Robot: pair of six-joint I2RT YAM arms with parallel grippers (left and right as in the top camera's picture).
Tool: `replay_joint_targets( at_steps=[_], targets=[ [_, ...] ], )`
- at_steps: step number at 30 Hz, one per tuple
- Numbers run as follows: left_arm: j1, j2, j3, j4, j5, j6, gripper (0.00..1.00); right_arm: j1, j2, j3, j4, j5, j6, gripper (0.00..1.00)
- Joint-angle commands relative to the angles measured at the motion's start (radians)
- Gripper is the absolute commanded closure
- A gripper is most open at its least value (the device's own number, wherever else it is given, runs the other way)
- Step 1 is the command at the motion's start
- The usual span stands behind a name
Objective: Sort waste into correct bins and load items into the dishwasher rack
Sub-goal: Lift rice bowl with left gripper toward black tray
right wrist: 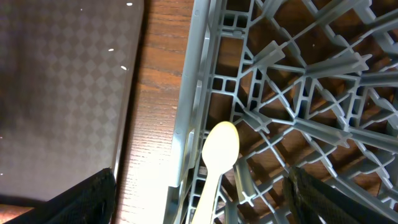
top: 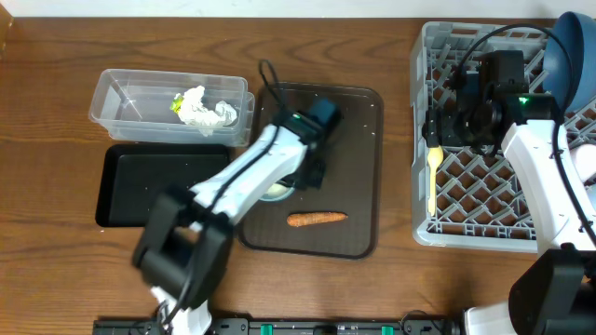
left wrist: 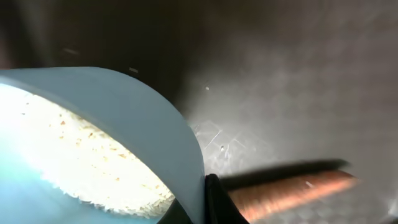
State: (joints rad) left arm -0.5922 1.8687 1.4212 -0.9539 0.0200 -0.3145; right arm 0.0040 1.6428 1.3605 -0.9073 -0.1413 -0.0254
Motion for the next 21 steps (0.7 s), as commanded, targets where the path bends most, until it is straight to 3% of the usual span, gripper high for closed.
replay_joint_targets(
  at_steps=[1, 12, 21],
  targets=[
    [0.048, -0.110, 0.022, -0.010, -0.024, 0.000, 0.94, -0.003, -0.020, 0.017, -0.001, 0.003, 0.005, 0.14],
    [0.331, -0.182, 0.000, -0.032, 0.224, 0.012, 0.94, -0.003, -0.020, 0.017, -0.002, 0.003, 0.005, 0.14],
    [0.617, -0.182, -0.040, -0.027, 0.535, 0.182, 0.94, -0.003, -0.020, 0.017, -0.002, 0.003, 0.005, 0.15]
  ],
)
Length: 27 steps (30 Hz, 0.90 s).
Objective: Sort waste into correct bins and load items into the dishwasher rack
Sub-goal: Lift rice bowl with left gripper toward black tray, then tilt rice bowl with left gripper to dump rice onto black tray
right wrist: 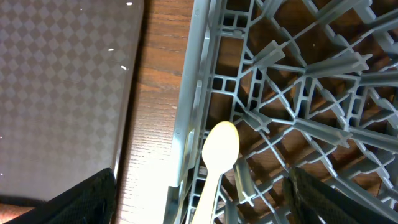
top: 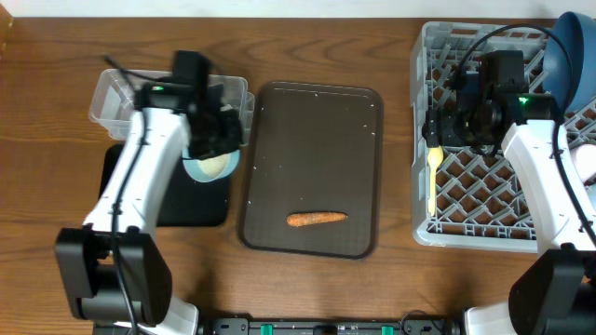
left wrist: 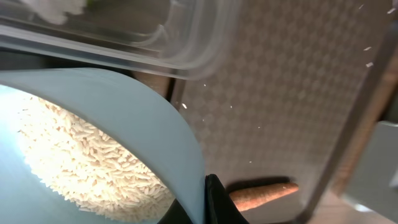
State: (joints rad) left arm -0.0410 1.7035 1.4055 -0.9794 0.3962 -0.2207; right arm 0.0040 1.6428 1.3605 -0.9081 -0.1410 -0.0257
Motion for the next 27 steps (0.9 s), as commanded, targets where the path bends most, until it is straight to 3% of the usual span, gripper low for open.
replay_joint_targets(
  at_steps=[1, 11, 17, 27],
  targets=[
    [0.101, -0.017, -0.037, 0.001, 0.197, 0.106, 0.94, -0.003, -0.020, 0.017, -0.001, 0.003, 0.006, 0.15],
    [0.405, -0.017, -0.193, 0.048, 0.681, 0.347, 0.94, -0.003, -0.020, 0.017, -0.001, 0.003, 0.006, 0.15],
    [0.549, -0.016, -0.283, 0.031, 1.047, 0.578, 0.94, -0.003, -0.020, 0.017, 0.001, 0.003, 0.006, 0.15],
    [0.645, -0.016, -0.375, 0.031, 1.143, 0.698, 0.94, -0.003, -0.020, 0.017, -0.001, 0.010, 0.006, 0.15]
  ],
)
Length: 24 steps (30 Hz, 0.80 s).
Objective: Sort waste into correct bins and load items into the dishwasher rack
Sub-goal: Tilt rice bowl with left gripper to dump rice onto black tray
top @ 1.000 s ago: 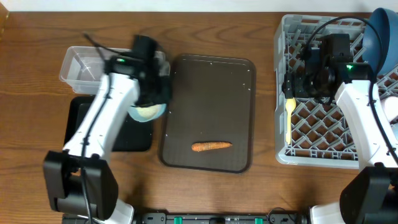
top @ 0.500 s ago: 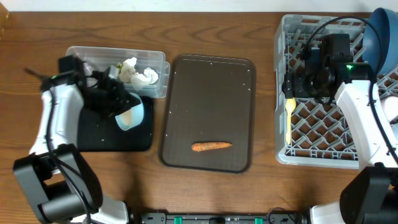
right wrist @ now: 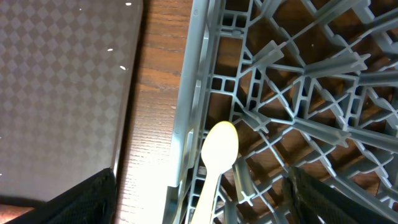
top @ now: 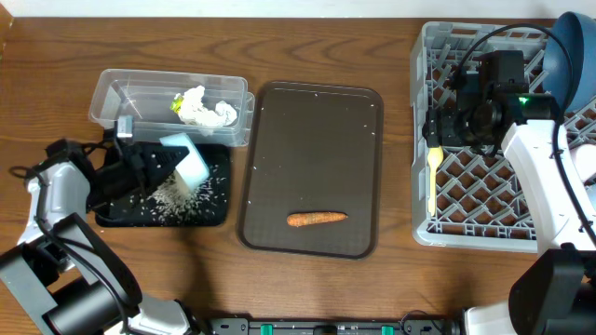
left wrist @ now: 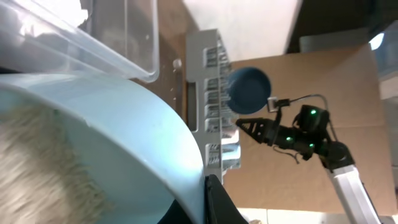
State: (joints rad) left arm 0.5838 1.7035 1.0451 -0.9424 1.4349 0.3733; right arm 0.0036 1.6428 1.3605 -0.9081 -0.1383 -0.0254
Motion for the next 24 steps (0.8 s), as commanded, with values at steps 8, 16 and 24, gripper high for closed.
replay_joint_targets(
  at_steps=[8, 16, 24],
  targets=[
    [0.024, -0.016, -0.016, -0.010, 0.127, 0.353, 0.94, -0.003, -0.020, 0.017, -0.001, 0.007, 0.005, 0.15],
    [0.024, -0.016, -0.016, -0.026, 0.138, 0.389, 0.93, -0.003, -0.020, 0.017, -0.001, 0.008, 0.005, 0.15],
    [0.028, -0.016, -0.016, -0.035, 0.103, 0.393, 0.94, -0.003, -0.020, 0.017, -0.001, 0.007, 0.006, 0.15]
  ],
)
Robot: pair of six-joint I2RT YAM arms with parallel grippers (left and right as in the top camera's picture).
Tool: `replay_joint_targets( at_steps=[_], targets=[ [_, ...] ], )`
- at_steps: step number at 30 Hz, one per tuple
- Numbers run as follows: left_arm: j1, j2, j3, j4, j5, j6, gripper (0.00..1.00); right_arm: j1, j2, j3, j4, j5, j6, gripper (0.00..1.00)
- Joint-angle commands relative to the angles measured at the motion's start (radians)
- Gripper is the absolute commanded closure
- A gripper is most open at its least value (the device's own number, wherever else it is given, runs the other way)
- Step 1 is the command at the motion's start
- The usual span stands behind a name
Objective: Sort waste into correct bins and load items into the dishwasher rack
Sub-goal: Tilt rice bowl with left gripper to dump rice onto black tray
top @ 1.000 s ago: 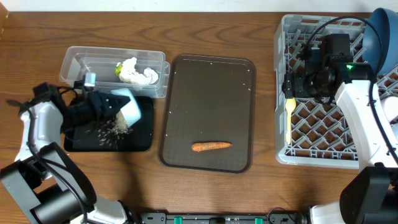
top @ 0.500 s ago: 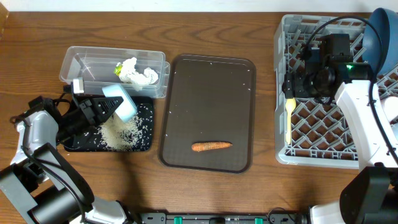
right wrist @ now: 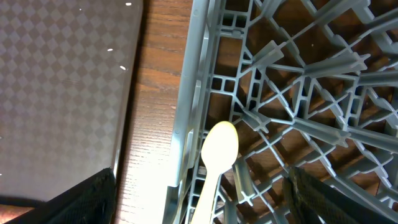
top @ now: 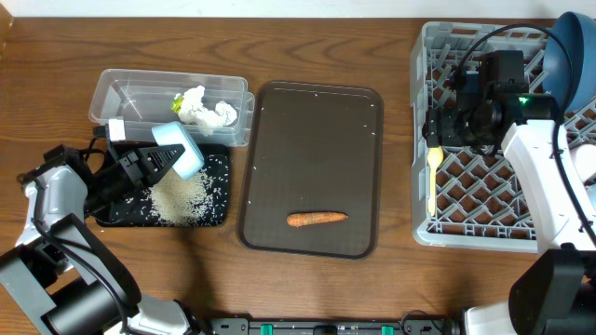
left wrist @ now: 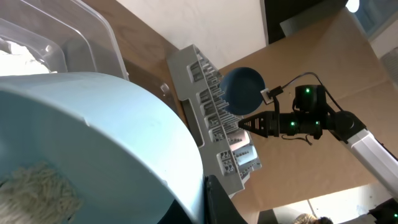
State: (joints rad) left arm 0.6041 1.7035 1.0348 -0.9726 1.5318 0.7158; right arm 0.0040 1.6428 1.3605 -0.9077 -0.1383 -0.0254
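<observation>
My left gripper is shut on the rim of a light blue bowl, tipped on its side over the black bin. White rice lies heaped in that bin, and a little rice clings inside the bowl. My right gripper hangs open over the grey dishwasher rack, with a pale yellow spoon lying in the rack between the fingers. An orange carrot lies on the brown tray.
A clear plastic bin behind the black bin holds crumpled white paper. A dark blue bowl stands in the rack's far right corner. Brown wooden table shows between tray and rack.
The bowl has tilted further and sits slightly higher over the black bin. The rice heap in the bin has grown and less rice is left in the bowl. The right arm is unchanged.
My left gripper held the rice-filled bowl on the brown tray beside the carrot. Then the bowl was at the edge of the black bin, still full. Then it was tipped there with rice spilling out, and now most rice lies in the bin.
</observation>
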Motion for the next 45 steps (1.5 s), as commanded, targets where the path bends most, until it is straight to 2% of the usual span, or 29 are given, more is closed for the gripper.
replay_joint_targets(
  at_steps=[1, 4, 11, 15, 17, 20, 23, 26, 29, 33, 34, 36, 37, 41, 43, 45],
  targets=[
    [0.008, -0.016, -0.006, -0.002, -0.020, 0.050, 0.94, -0.003, -0.020, 0.017, -0.001, 0.007, 0.006, 0.15],
    [0.008, -0.016, -0.006, -0.002, -0.071, 0.017, 0.94, -0.003, -0.020, 0.017, -0.001, 0.007, 0.006, 0.15],
    [0.008, -0.017, -0.006, -0.016, 0.041, -0.009, 0.94, -0.003, -0.020, 0.017, -0.001, 0.007, 0.006, 0.15],
    [0.007, -0.018, -0.006, 0.002, 0.037, 0.097, 0.94, -0.003, -0.020, 0.017, -0.001, 0.007, 0.006, 0.15],
    [0.016, -0.017, -0.006, 0.030, 0.031, 0.036, 0.94, -0.003, -0.020, 0.017, -0.001, 0.007, 0.006, 0.15],
    [0.029, -0.019, -0.005, 0.046, 0.041, -0.160, 0.94, -0.003, -0.020, 0.017, -0.001, 0.007, 0.006, 0.15],
    [0.030, -0.033, -0.005, 0.010, 0.041, -0.182, 0.94, -0.003, -0.020, 0.017, -0.002, 0.007, 0.006, 0.16],
    [0.032, -0.029, -0.005, 0.052, -0.001, -0.193, 0.94, -0.003, -0.020, 0.017, -0.001, 0.007, 0.006, 0.15],
    [0.034, -0.026, -0.005, 0.071, 0.041, -0.352, 0.94, -0.003, -0.020, 0.017, -0.004, 0.007, 0.006, 0.15],
    [0.034, -0.039, -0.005, 0.077, 0.026, -0.291, 0.94, -0.003, -0.020, 0.017, -0.010, 0.007, 0.006, 0.15],
    [0.035, -0.037, -0.005, 0.100, 0.005, -0.303, 0.94, -0.003, -0.020, 0.017, -0.011, 0.007, 0.006, 0.15],
    [0.035, -0.033, -0.005, 0.142, -0.024, -0.437, 0.94, -0.003, -0.020, 0.017, -0.013, 0.007, 0.006, 0.15],
    [0.035, -0.033, -0.005, 0.141, 0.035, -0.466, 0.94, -0.003, -0.020, 0.017, -0.014, 0.007, 0.006, 0.15],
    [0.027, -0.051, -0.003, 0.137, 0.010, -0.350, 0.94, -0.003, -0.020, 0.017, -0.017, 0.007, 0.006, 0.16],
    [0.030, -0.048, -0.003, 0.157, -0.049, -0.441, 0.94, -0.003, -0.020, 0.017, -0.016, 0.007, 0.013, 0.15],
    [0.025, -0.049, -0.003, 0.145, 0.030, -0.425, 0.94, -0.003, -0.020, 0.017, -0.016, 0.007, 0.013, 0.15]
  ],
)
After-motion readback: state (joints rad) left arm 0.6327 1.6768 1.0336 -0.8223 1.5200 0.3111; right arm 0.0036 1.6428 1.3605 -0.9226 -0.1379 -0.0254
